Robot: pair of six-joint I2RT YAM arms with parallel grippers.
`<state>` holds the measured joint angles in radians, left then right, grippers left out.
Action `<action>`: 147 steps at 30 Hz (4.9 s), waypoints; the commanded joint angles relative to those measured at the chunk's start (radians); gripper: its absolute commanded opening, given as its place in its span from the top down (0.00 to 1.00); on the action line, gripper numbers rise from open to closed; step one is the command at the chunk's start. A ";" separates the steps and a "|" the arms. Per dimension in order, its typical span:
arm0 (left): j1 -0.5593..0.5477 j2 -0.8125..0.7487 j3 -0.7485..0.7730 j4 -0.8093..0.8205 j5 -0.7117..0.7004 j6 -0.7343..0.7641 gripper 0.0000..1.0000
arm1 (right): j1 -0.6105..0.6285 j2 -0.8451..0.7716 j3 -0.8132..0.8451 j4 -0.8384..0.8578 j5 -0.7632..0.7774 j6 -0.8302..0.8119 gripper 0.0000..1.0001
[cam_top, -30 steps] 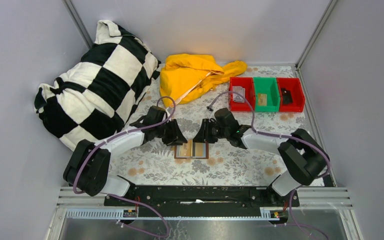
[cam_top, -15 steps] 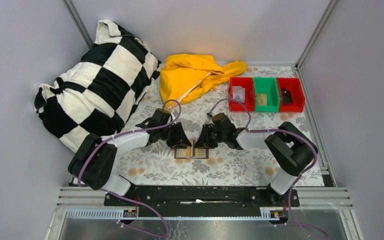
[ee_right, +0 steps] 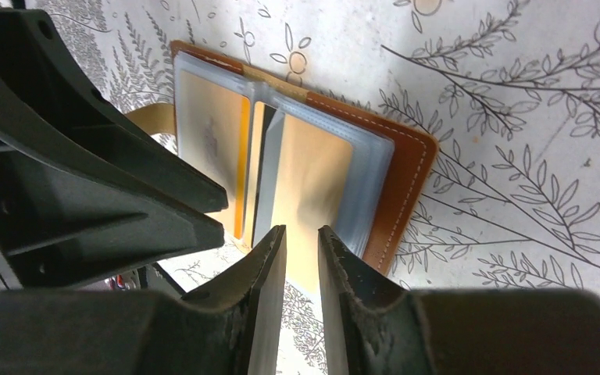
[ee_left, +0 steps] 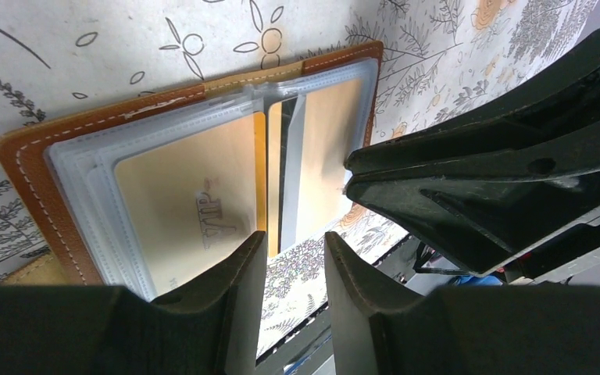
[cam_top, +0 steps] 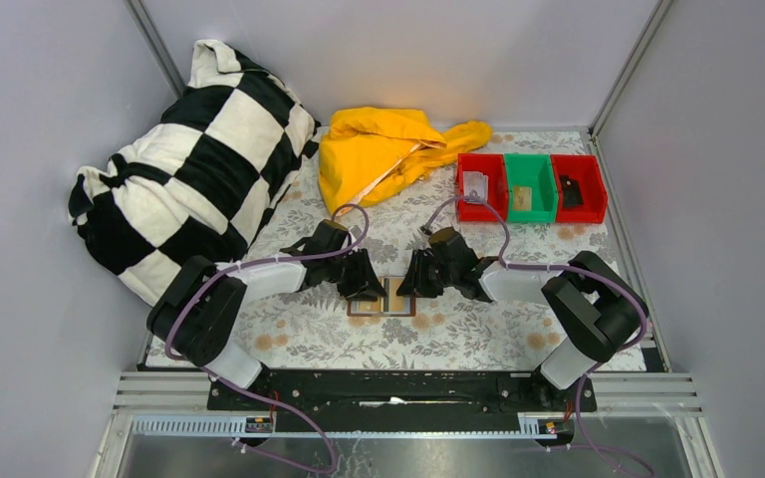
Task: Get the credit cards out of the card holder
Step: Remove the credit card from the card holder.
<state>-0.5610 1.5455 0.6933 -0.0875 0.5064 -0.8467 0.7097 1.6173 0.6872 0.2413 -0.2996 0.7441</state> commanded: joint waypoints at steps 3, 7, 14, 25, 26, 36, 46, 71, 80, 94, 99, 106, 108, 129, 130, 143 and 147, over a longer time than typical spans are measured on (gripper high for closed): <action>-0.002 0.011 0.006 0.015 -0.030 0.003 0.62 | -0.007 -0.007 -0.013 -0.014 0.030 -0.025 0.71; -0.002 0.022 0.019 -0.025 -0.059 0.016 0.62 | -0.007 -0.017 -0.016 -0.038 0.045 -0.042 0.71; -0.004 0.038 0.029 -0.038 -0.066 0.022 0.62 | -0.007 -0.014 -0.024 -0.045 0.054 -0.045 0.69; -0.010 0.024 0.034 -0.025 -0.058 0.026 0.65 | -0.006 -0.026 -0.033 -0.056 0.060 -0.053 0.69; -0.016 0.020 0.039 -0.022 -0.048 0.033 0.65 | -0.007 -0.030 -0.030 -0.062 0.059 -0.056 0.69; -0.042 0.040 0.076 -0.043 -0.087 0.038 0.65 | -0.007 -0.011 -0.023 -0.059 0.059 -0.055 0.69; -0.039 0.085 0.058 -0.024 -0.101 0.039 0.66 | -0.007 0.030 -0.067 0.009 0.041 -0.028 0.69; 0.038 0.013 -0.045 0.146 0.035 0.077 0.77 | -0.052 0.086 -0.176 0.200 -0.057 0.069 0.70; 0.040 0.018 -0.053 0.221 0.125 0.049 0.94 | -0.053 0.098 -0.161 0.187 -0.059 0.060 0.69; 0.062 0.009 -0.038 0.155 0.091 0.072 1.00 | -0.053 0.107 -0.155 0.184 -0.064 0.051 0.70; 0.084 -0.019 -0.042 0.117 0.091 0.091 1.00 | -0.053 0.098 -0.148 0.175 -0.067 0.048 0.70; 0.101 -0.045 -0.044 0.089 0.089 0.103 1.00 | -0.053 0.084 -0.141 0.158 -0.061 0.042 0.70; 0.110 -0.061 -0.042 0.056 0.090 0.109 1.00 | -0.053 0.078 -0.141 0.155 -0.061 0.043 0.70; 0.113 -0.070 0.003 -0.001 0.116 0.146 1.00 | -0.051 -0.046 -0.133 0.133 -0.081 0.032 0.72; 0.113 -0.071 0.003 -0.005 0.114 0.145 1.00 | -0.048 -0.045 -0.126 0.132 -0.082 0.031 0.72; 0.113 -0.077 0.007 -0.031 0.096 0.154 1.00 | -0.010 -0.050 -0.053 0.106 -0.050 0.030 0.66; 0.113 -0.078 0.010 -0.036 0.096 0.159 1.00 | 0.002 -0.033 -0.017 0.091 -0.045 0.018 0.65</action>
<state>-0.4522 1.4834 0.6815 -0.1318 0.5983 -0.7040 0.6933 1.5841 0.6121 0.3458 -0.3740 0.7891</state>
